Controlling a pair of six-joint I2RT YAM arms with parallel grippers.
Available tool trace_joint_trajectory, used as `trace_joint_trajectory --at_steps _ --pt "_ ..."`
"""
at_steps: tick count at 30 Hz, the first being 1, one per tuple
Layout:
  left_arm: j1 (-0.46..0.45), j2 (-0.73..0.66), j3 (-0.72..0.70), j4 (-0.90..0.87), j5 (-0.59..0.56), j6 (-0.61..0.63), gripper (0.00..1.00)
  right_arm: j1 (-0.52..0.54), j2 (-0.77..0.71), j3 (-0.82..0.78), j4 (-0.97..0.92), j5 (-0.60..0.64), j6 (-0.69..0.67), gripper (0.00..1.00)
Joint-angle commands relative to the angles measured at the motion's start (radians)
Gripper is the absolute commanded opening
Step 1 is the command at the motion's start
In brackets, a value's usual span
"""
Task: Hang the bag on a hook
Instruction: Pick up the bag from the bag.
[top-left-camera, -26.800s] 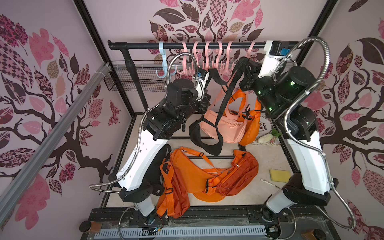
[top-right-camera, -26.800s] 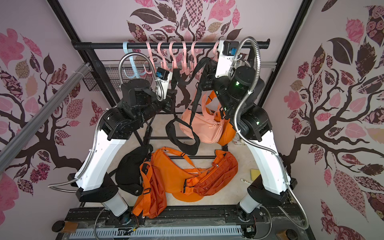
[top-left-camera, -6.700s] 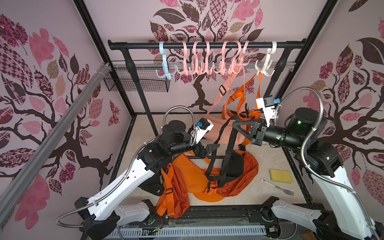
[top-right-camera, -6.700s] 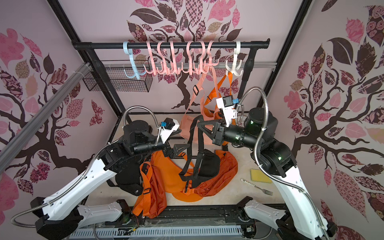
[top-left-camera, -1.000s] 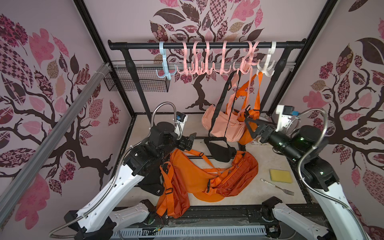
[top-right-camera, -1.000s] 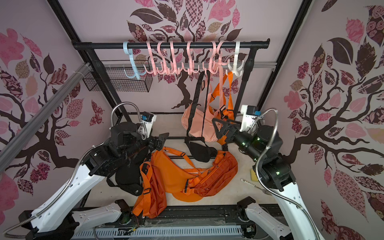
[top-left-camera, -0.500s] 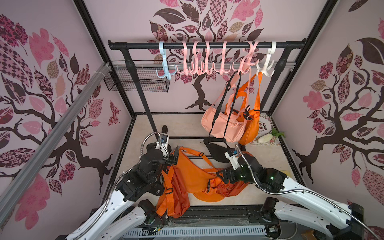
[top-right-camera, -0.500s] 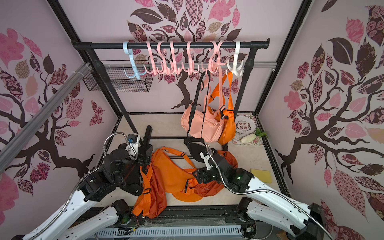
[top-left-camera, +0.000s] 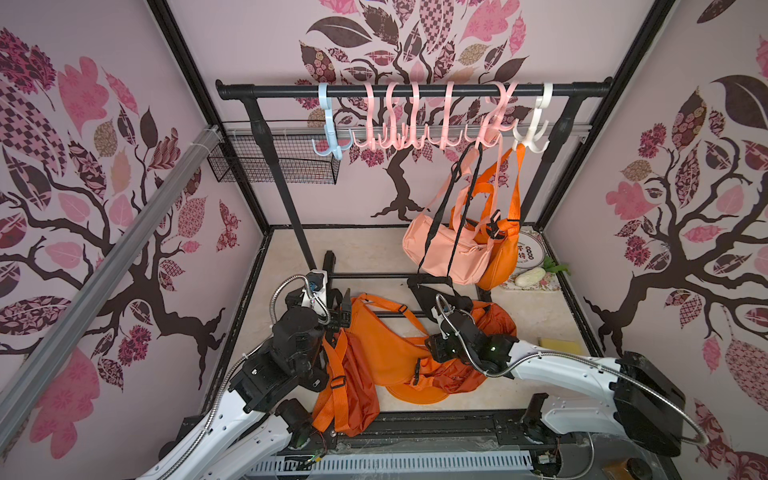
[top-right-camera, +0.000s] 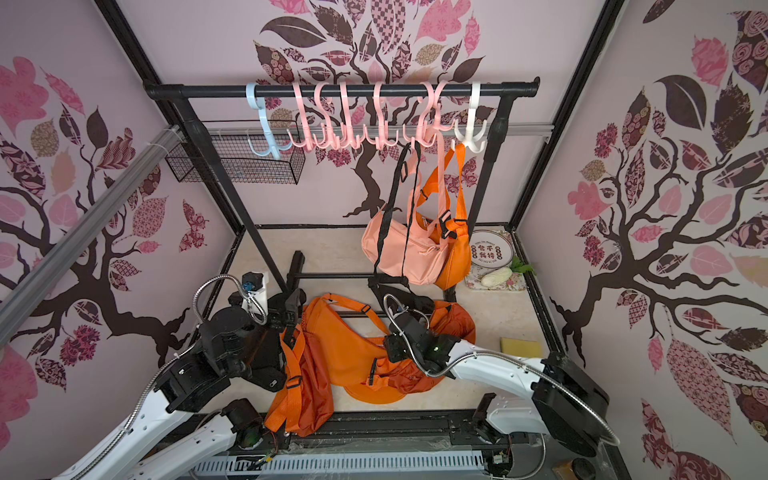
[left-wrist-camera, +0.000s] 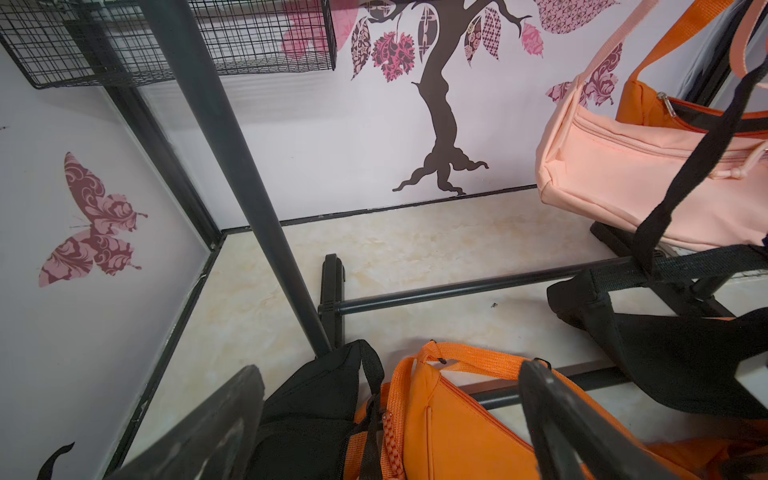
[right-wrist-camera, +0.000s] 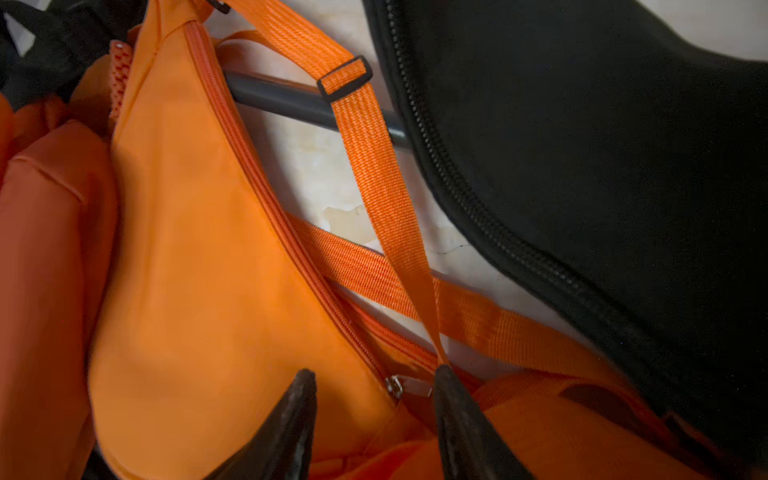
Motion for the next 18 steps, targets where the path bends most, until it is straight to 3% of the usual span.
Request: trace_joint_trajectory --at_steps 1,10,13,18 --pt "0.001 -0.001 -0.029 0.032 0.004 -0.009 0.98 0.003 0.056 -0.021 0.086 0.089 0.004 0.46" --pt "0.001 0.013 -0.028 0.033 0.020 -0.007 0.98 0.002 0.216 -0.040 0.208 0.088 -0.019 0.45" --pt "0.002 0.011 -0.029 0.033 0.022 -0.006 0.98 0.002 0.255 -0.028 0.225 0.085 -0.026 0.38" --pt "0.001 0.009 -0.033 0.036 0.036 -0.003 0.98 0.002 0.229 -0.003 0.193 0.118 -0.036 0.15"
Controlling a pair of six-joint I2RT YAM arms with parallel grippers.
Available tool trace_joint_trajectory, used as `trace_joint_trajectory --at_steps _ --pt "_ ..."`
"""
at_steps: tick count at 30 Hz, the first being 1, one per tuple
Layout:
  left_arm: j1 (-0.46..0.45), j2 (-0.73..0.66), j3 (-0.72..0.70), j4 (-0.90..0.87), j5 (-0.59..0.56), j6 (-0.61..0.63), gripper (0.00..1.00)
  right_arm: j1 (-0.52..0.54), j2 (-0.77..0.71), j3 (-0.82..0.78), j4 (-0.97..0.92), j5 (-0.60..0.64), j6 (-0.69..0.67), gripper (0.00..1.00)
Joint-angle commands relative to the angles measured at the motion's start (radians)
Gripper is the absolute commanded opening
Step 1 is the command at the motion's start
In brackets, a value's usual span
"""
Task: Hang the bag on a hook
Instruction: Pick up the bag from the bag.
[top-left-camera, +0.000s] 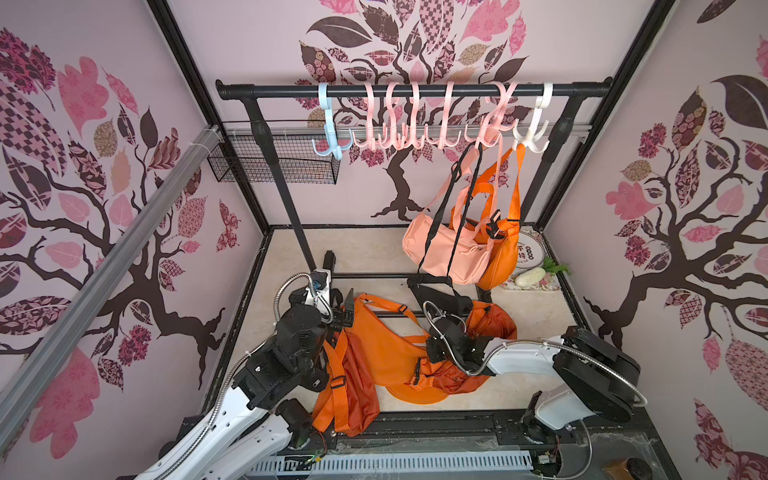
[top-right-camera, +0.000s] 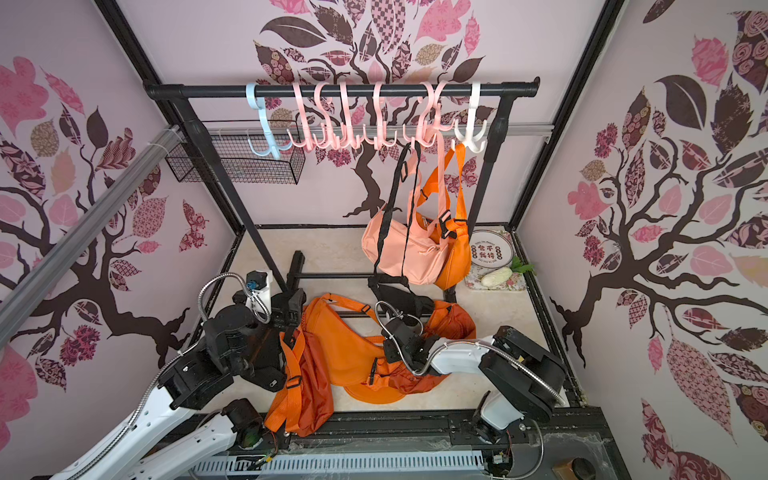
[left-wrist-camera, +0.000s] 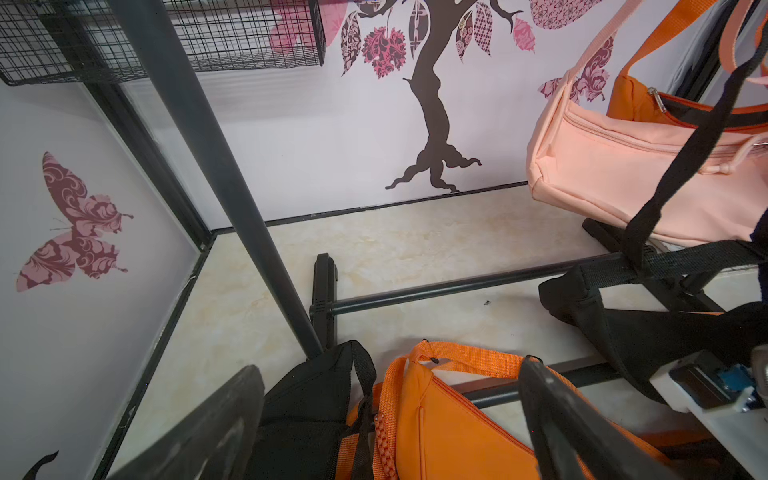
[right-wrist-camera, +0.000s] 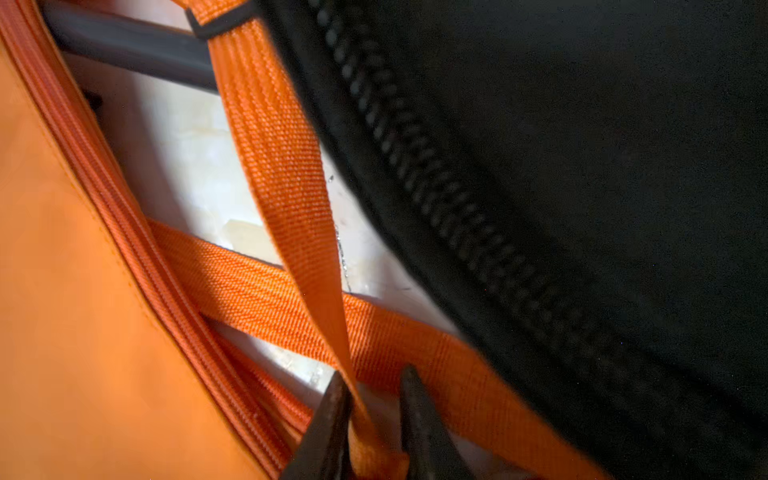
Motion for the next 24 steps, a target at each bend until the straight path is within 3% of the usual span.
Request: trace_joint_trajectory --at_steps 1,7,18,24 --pt "0.000 -0.004 -0.033 0.024 0.015 0.000 0.98 0.003 -0.030 0.029 -0.025 0.035 -0.012 0.13" --pt "0.001 -0.008 -0.033 0.026 0.089 0.014 0.98 0.002 -0.236 0.072 -0.112 0.022 -0.073 0.00" --pt "-0.029 0.025 0.044 -0.007 0.439 0.137 0.98 0.004 -0.491 0.270 -0.239 -0.151 -0.221 0.00" --pt "-0.149 0.083 0.077 -0.028 0.420 0.222 0.98 0.005 -0.534 0.415 -0.325 -0.247 -0.254 0.00"
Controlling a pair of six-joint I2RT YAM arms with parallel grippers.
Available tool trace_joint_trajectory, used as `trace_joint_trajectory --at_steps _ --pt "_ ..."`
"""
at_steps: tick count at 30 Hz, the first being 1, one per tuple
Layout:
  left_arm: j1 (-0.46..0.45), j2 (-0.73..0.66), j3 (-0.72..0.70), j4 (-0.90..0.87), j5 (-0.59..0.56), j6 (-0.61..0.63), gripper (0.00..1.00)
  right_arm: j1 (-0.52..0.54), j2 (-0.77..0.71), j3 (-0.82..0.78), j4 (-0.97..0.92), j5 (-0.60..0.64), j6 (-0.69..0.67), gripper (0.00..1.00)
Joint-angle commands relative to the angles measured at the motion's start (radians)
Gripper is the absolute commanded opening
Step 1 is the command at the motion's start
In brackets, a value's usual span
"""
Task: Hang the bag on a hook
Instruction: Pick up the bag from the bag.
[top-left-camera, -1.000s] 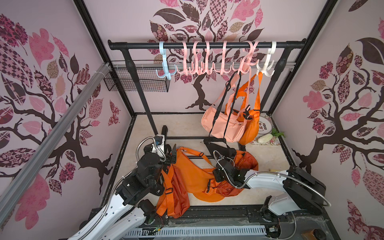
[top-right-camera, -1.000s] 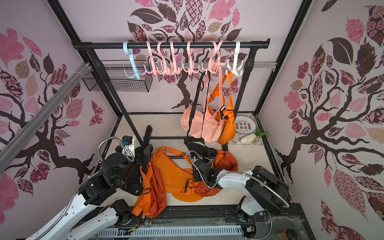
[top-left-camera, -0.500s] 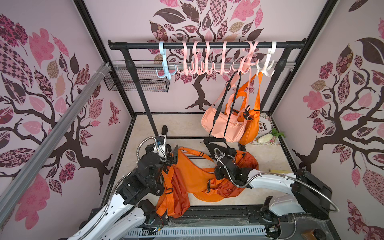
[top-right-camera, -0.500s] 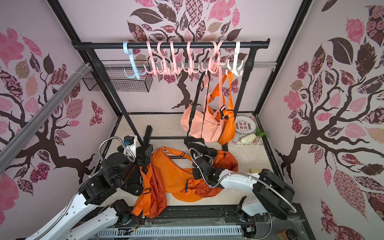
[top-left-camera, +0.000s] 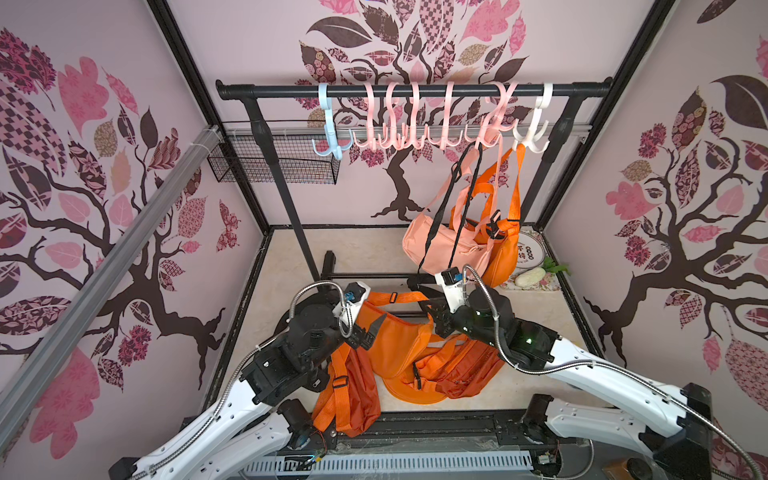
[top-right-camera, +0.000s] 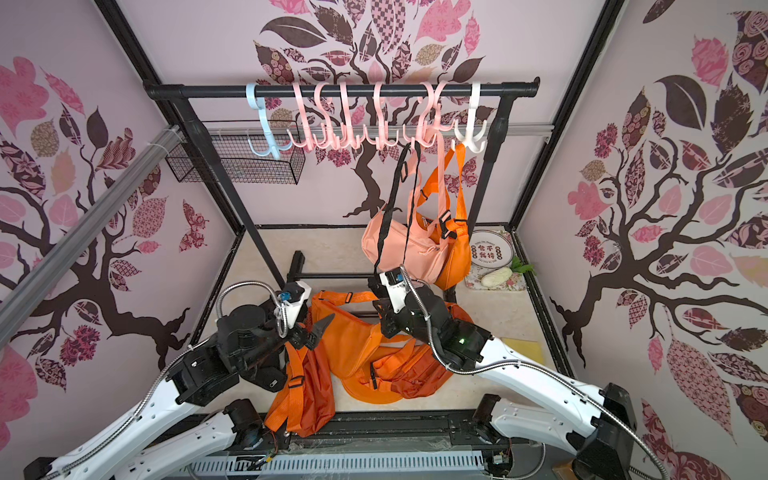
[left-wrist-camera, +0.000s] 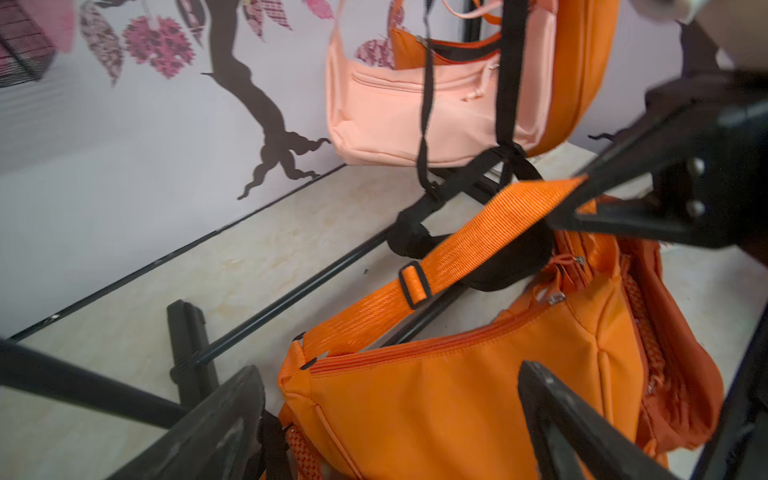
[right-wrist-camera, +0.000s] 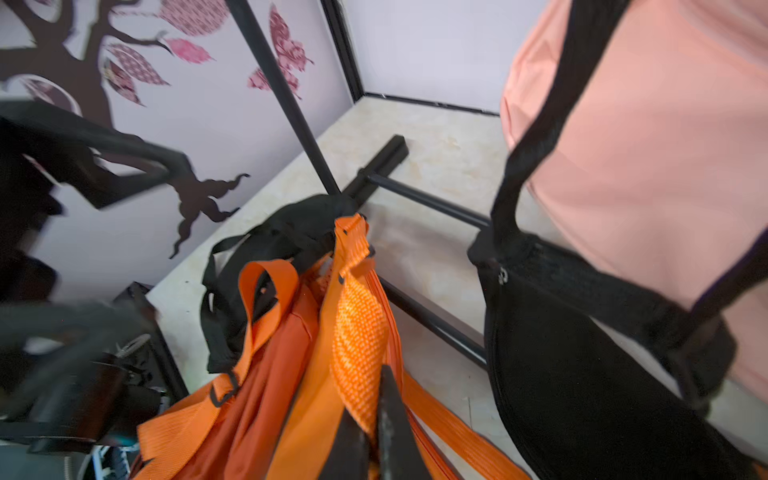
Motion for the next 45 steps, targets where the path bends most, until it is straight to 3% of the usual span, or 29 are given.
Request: trace_joint_trajectory --at_steps 1,11,15,20,24,26,28,31,36,40,45 --pt "-0.025 0.015 0.056 0.002 0.029 0.062 0.98 0.004 -0.044 0.095 -0.068 -0.087 -0.052 0.00" --pt "-0.025 0.168 0.118 0.031 -0.074 0.069 0.98 0.004 -0.102 0.239 -0.184 -0.243 -0.072 0.00" --pt "-0.025 0.195 0.133 0.018 -0.030 0.060 0.94 0.004 -0.128 0.276 -0.216 -0.261 -0.076 0.00" --pt "-0.025 0.157 0.132 0.007 -0.041 0.059 0.71 0.004 -0.159 0.310 -0.265 -0.223 -0.078 0.00" --pt "-0.025 0.169 0.171 0.016 0.010 0.052 0.49 0.004 -0.152 0.347 -0.270 -0.307 -0.060 0.00" --pt "-0.025 0.199 0.197 0.010 0.058 0.040 0.47 0.004 -0.145 0.376 -0.274 -0.345 -0.050 0.00" --pt "-0.025 0.221 0.209 0.009 0.114 0.032 0.53 0.003 -0.146 0.405 -0.282 -0.358 -0.054 0.00" --pt "-0.025 0.227 0.207 0.003 0.158 0.034 0.54 0.004 -0.147 0.462 -0.317 -0.347 -0.073 0.00" --pt "-0.025 0.201 0.205 -0.030 0.075 0.058 0.24 0.004 -0.153 0.543 -0.392 -0.302 -0.092 0.00" --pt "-0.025 0.189 0.243 -0.027 0.055 0.067 0.01 0.004 -0.174 0.510 -0.387 -0.309 -0.069 0.00" --pt "-0.025 0.195 0.418 -0.099 -0.017 0.094 0.00 0.005 -0.217 0.405 -0.406 -0.216 -0.029 0.00"
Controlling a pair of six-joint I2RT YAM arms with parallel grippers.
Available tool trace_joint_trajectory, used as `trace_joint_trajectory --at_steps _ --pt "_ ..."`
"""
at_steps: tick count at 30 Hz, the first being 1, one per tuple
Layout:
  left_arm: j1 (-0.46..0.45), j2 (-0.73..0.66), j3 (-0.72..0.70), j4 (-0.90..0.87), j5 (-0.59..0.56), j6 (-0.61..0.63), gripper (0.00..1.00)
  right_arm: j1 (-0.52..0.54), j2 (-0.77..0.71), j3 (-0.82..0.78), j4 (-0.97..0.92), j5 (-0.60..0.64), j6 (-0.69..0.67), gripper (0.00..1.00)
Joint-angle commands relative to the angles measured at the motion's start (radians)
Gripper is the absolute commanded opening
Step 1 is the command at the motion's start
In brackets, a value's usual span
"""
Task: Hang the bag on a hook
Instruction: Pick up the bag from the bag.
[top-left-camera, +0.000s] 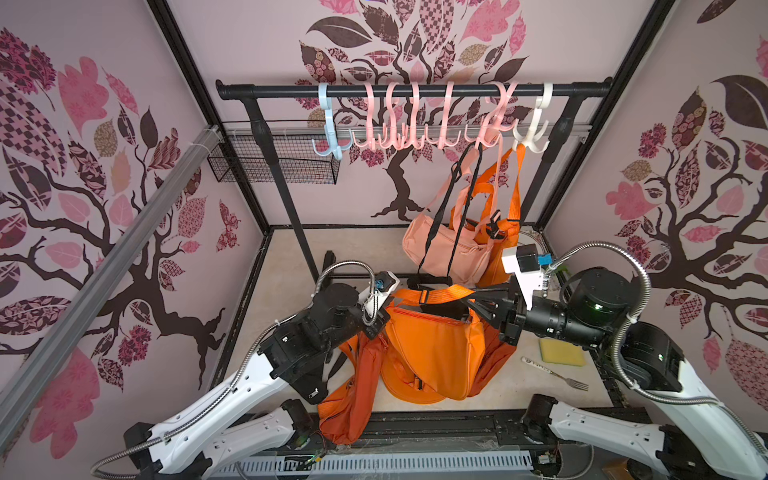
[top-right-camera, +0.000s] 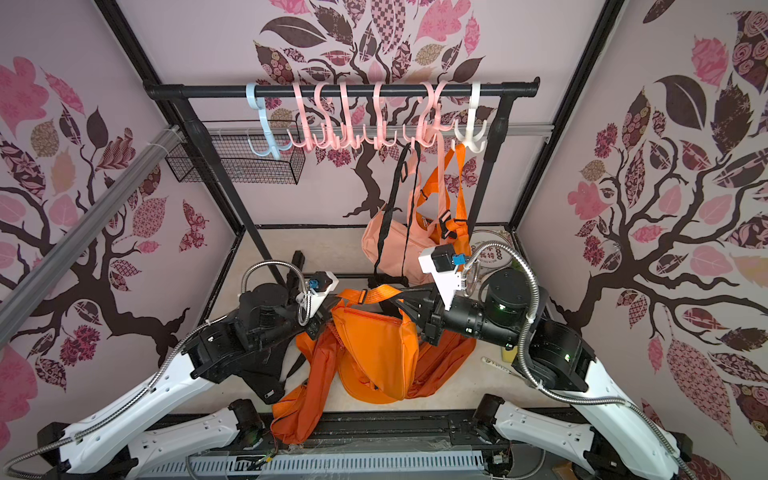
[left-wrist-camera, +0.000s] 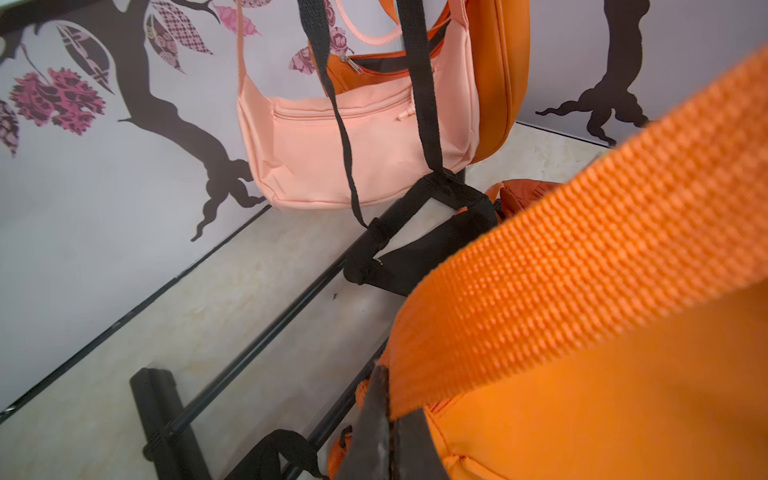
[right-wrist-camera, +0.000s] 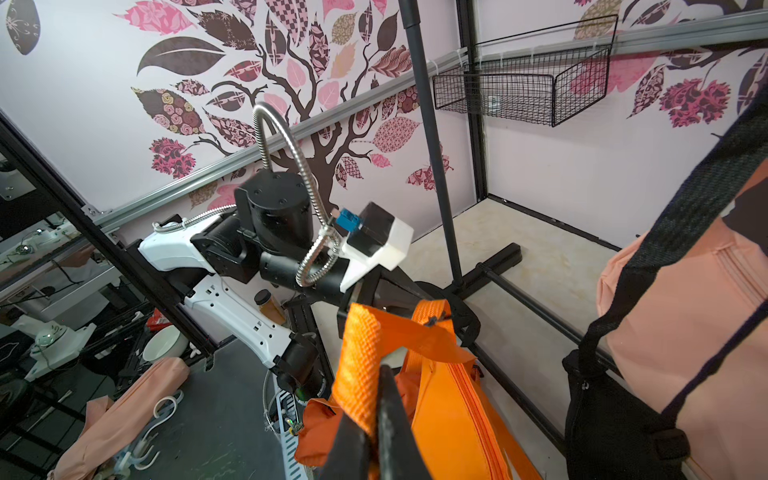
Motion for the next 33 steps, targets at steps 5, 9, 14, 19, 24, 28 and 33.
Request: trace_joint_trajectory --at_steps 5,9,14,19,24,28,33 --pt "0.002 0.005 0.344 -0.093 -0.095 0.060 0.00 0.004 -0.052 -0.115 -0.032 0.174 0.057 0.24" --pt "0.001 0.039 0.485 -0.174 -0.038 0.066 0.00 0.003 -0.048 -0.086 -0.036 0.167 0.038 0.53" --pt "0.001 0.103 0.629 -0.287 0.099 0.056 0.00 0.003 -0.016 0.013 0.020 0.079 0.005 0.74" --pt "0.001 0.098 0.601 -0.304 0.093 0.041 0.00 0.004 0.033 -0.017 0.139 -0.077 0.021 0.78" --pt "0.001 0.042 0.549 -0.272 0.034 0.054 0.00 0.003 0.074 -0.099 0.234 -0.140 0.044 0.77" --pt "0.001 0.023 0.517 -0.257 0.014 0.049 0.00 0.003 0.070 -0.160 0.339 -0.234 0.094 0.73" --pt "0.001 0.037 0.504 -0.244 0.036 0.016 0.00 0.003 0.071 -0.224 0.326 -0.172 0.064 0.72"
